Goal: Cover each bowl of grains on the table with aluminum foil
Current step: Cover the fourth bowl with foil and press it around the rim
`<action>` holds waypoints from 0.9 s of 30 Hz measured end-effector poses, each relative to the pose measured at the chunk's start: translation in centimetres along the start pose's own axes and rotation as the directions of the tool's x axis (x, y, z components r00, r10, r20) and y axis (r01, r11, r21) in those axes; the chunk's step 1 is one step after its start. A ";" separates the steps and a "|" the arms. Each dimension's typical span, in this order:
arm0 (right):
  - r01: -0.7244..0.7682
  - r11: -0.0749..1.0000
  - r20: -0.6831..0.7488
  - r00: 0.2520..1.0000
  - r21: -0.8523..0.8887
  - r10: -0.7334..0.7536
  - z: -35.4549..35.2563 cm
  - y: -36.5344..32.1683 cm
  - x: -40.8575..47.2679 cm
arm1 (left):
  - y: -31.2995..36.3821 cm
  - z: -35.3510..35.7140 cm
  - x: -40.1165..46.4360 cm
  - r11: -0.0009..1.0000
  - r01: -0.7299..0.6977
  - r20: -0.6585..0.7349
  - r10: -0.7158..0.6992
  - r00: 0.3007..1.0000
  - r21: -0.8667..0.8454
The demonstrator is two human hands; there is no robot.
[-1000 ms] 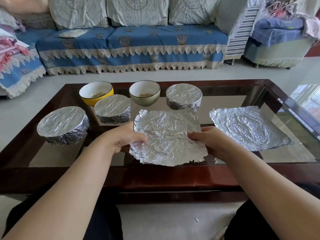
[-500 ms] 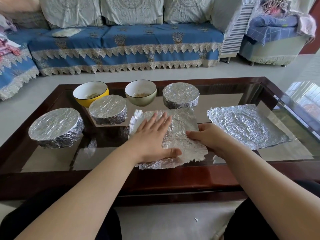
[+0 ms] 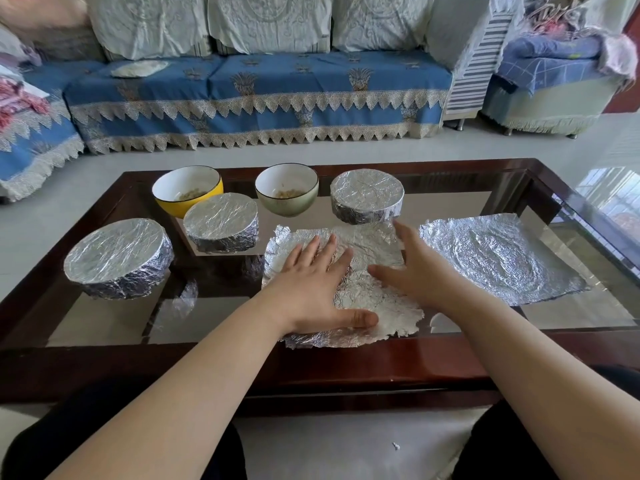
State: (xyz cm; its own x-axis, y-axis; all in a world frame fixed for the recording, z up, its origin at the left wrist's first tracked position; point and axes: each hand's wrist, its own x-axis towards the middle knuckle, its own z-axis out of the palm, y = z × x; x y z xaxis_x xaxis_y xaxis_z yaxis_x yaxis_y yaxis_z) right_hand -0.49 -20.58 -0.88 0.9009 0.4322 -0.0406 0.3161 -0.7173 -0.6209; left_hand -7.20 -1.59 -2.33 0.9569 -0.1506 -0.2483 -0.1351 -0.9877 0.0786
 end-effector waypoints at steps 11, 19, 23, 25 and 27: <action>0.350 0.884 0.251 0.927 -0.310 -0.279 3.3 -2.1 1.4 | 0.4 -0.4 -0.4 0.999 0.005 -0.032 -0.007 0.999 -0.040; 0.346 0.862 0.188 0.937 -0.369 -0.296 3.9 -1.4 1.4 | -0.5 -0.2 -0.5 0.999 0.039 -0.051 -0.041 0.998 -0.037; 0.310 0.889 0.143 0.950 -0.336 -0.277 3.5 -1.7 1.6 | -0.5 -0.3 0.0 0.998 0.031 -0.077 -0.035 0.996 -0.050; 0.322 0.884 0.126 0.947 -0.339 -0.296 3.4 -1.8 1.7 | -0.6 -0.3 0.2 0.998 0.033 -0.089 -0.038 0.995 -0.058; 0.334 0.884 0.102 0.943 -0.327 -0.318 3.1 -2.0 1.8 | -0.8 -0.3 0.3 0.996 0.038 -0.100 -0.046 0.994 -0.081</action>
State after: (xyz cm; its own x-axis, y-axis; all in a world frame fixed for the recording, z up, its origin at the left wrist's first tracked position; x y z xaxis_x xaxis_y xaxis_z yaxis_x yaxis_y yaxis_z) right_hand -0.49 -16.64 -2.15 0.7183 0.6912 0.0792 0.6774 -0.6688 -0.3065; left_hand -6.71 -0.87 -2.19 0.9831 -0.0997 -0.1538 -0.0771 -0.9862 0.1468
